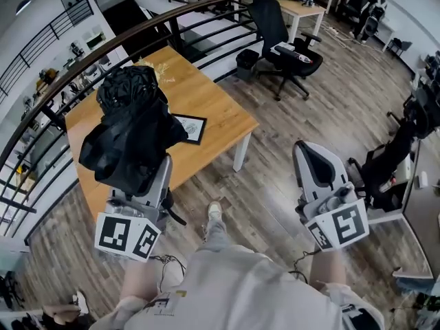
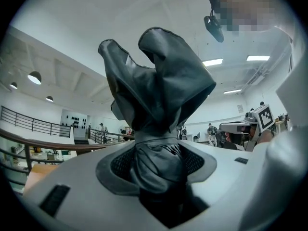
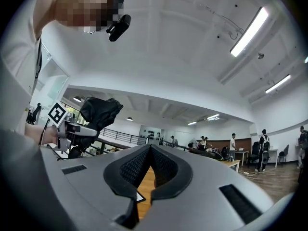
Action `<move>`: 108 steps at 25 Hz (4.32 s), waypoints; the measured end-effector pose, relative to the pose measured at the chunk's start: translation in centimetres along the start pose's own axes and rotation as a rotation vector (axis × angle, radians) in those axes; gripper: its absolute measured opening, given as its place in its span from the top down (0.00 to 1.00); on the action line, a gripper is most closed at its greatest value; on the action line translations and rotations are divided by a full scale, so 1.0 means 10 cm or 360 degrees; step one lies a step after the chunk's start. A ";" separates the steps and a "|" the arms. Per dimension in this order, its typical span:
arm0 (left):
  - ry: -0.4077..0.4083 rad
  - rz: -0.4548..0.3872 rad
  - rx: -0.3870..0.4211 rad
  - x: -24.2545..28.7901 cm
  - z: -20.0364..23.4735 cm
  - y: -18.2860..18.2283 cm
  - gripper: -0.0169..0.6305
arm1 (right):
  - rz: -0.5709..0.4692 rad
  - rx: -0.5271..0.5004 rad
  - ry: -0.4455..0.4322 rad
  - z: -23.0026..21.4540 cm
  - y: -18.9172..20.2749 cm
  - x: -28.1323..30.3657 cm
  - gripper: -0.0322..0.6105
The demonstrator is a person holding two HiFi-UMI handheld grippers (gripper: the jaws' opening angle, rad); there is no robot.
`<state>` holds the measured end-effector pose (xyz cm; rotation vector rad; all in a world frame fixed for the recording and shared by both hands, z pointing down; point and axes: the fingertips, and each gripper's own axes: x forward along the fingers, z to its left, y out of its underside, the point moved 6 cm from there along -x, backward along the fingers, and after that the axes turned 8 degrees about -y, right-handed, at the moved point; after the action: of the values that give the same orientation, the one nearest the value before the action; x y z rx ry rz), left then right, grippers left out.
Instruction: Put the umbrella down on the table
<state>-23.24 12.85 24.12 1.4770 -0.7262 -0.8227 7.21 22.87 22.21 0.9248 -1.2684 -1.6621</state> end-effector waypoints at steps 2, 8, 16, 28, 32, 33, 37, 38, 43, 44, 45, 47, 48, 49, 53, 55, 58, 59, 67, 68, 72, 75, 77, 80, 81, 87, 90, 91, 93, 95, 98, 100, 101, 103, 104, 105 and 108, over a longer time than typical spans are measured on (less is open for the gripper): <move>0.0018 0.0034 -0.0003 0.29 0.14 0.06 0.59 | 0.0031 0.0012 -0.0008 -0.10 0.07 0.28 0.91; 0.0119 0.0195 0.0015 1.14 0.61 0.27 0.59 | 0.0115 0.0030 -0.0034 -0.33 0.21 1.17 0.91; 0.0240 0.0364 0.0007 2.10 1.12 0.59 0.59 | 0.0210 0.0063 -0.0014 -0.58 0.44 2.24 0.91; 0.0304 0.0542 -0.0359 3.27 1.19 1.17 0.59 | 0.0347 0.0207 -0.0036 -1.12 1.06 3.01 0.91; 0.0256 0.0607 -0.0522 3.51 1.26 1.47 0.59 | 0.0393 0.0230 -0.0077 -1.16 1.27 3.22 0.91; 0.0232 0.0632 -0.0558 3.58 1.23 1.56 0.59 | 0.0403 0.0241 -0.0093 -1.22 1.34 3.26 0.91; 0.0120 0.0733 -0.0698 3.96 1.04 1.92 0.59 | 0.0449 0.0289 -0.0172 -1.58 1.67 3.40 0.91; 0.0089 0.0753 -0.0711 4.05 1.02 2.00 0.59 | 0.0464 0.0296 -0.0199 -1.66 1.74 3.46 0.91; -0.0093 0.0889 -0.0801 4.49 1.00 2.46 0.59 | 0.0563 0.0338 -0.0310 -2.09 2.08 3.79 0.91; -0.0126 0.0916 -0.0820 4.60 0.99 2.56 0.59 | 0.0588 0.0325 -0.0328 -2.19 2.15 3.85 0.91; -0.0154 0.0943 -0.0833 4.71 0.99 2.66 0.59 | 0.0609 0.0306 -0.0347 -2.28 2.21 3.91 0.91; -0.0202 0.0997 -0.0855 4.89 0.99 2.86 0.59 | 0.0625 0.0307 -0.0388 -2.45 2.34 4.04 0.91; -0.0229 0.1028 -0.0871 4.96 1.00 2.97 0.59 | 0.0621 0.0332 -0.0404 -2.52 2.40 4.10 0.91; -0.0262 0.1062 -0.0891 5.01 1.02 3.08 0.59 | 0.0616 0.0360 -0.0415 -2.60 2.46 4.15 0.91; -0.0415 0.1215 -0.0944 5.13 1.12 3.58 0.59 | 0.0623 0.0421 -0.0463 -2.86 2.73 4.41 0.91; -0.0469 0.1289 -0.0943 5.18 1.16 3.80 0.59 | 0.0639 0.0460 -0.0506 -2.92 2.87 4.53 0.91; -0.0531 0.1375 -0.0974 5.27 1.22 4.12 0.59 | 0.0674 0.0471 -0.0560 -2.96 3.06 4.70 0.91; -0.0553 0.1400 -0.0989 5.30 1.24 4.23 0.59 | 0.0686 0.0471 -0.0575 -2.96 3.12 4.75 0.91; -0.0729 0.1552 -0.1146 5.55 1.34 4.86 0.59 | 0.0773 0.0563 -0.0659 -2.97 3.51 4.97 0.91; -0.0741 0.1567 -0.1143 5.58 1.35 4.91 0.59 | 0.0782 0.0575 -0.0657 -2.99 3.55 4.98 0.91; -0.0786 0.1596 -0.1082 5.62 1.33 5.01 0.59 | 0.0822 0.0645 -0.0643 -3.09 3.69 4.95 0.91; -0.0819 0.1610 -0.1066 5.67 1.29 5.09 0.58 | 0.0861 0.0685 -0.0651 -3.16 3.80 4.92 0.91; -0.0830 0.1628 -0.1051 5.69 1.27 5.14 0.58 | 0.0882 0.0695 -0.0655 -3.19 3.86 4.92 0.91; -0.0839 0.1644 -0.1044 5.71 1.27 5.18 0.58 | 0.0908 0.0697 -0.0671 -3.18 3.91 4.92 0.91; -0.0838 0.1646 -0.1049 5.71 1.27 5.18 0.58 | 0.0916 0.0696 -0.0682 -3.17 3.92 4.93 0.91; -0.0850 0.1601 -0.1121 5.71 1.27 5.17 0.57 | 0.0918 0.0690 -0.0746 -3.07 3.89 4.98 0.91; -0.0845 0.1590 -0.1124 5.71 1.28 5.16 0.56 | 0.0880 0.0677 -0.0763 -3.02 3.78 5.01 0.91; -0.0838 0.1592 -0.1122 5.70 1.28 5.15 0.55 | 0.0859 0.0675 -0.0769 -3.00 3.72 5.01 0.91; -0.0813 0.1590 -0.1117 5.68 1.27 5.12 0.55 | 0.0825 0.0681 -0.0775 -2.97 3.63 5.00 0.91; -0.0790 0.1582 -0.1117 5.65 1.26 5.08 0.55 | 0.0798 0.0720 -0.0779 -2.95 3.56 5.00 0.91; -0.0789 0.1535 -0.1092 5.56 1.29 4.91 0.55 | 0.0746 0.0746 -0.0823 -2.87 3.42 5.02 0.91; -0.0791 0.1466 -0.1075 5.51 1.34 4.74 0.55 | 0.0693 0.0697 -0.0878 -2.79 3.26 5.02 0.91; -0.0786 0.1427 -0.1067 5.48 1.38 4.64 0.56 | 0.0666 0.0679 -0.0900 -2.74 3.18 5.01 0.91; -0.0764 0.1353 -0.1033 5.42 1.44 4.42 0.58 | 0.0620 0.0663 -0.0927 -2.63 3.04 4.98 0.91; -0.0750 0.1319 -0.1003 5.37 1.46 4.29 0.60 | 0.0598 0.0657 -0.0936 -2.58 2.97 4.96 0.91; -0.0734 0.1286 -0.0968 5.33 1.47 4.16 0.61 | 0.0573 0.0648 -0.0945 -2.53 2.89 4.94 0.91; -0.0658 0.1198 -0.0841 5.19 1.46 3.74 0.68 | 0.0486 0.0606 -0.0957 -2.44 2.61 4.88 0.91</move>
<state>-5.76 -40.91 57.40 0.4836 -1.1661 -0.6515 15.10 -34.74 38.95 0.4014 -2.0699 -1.5254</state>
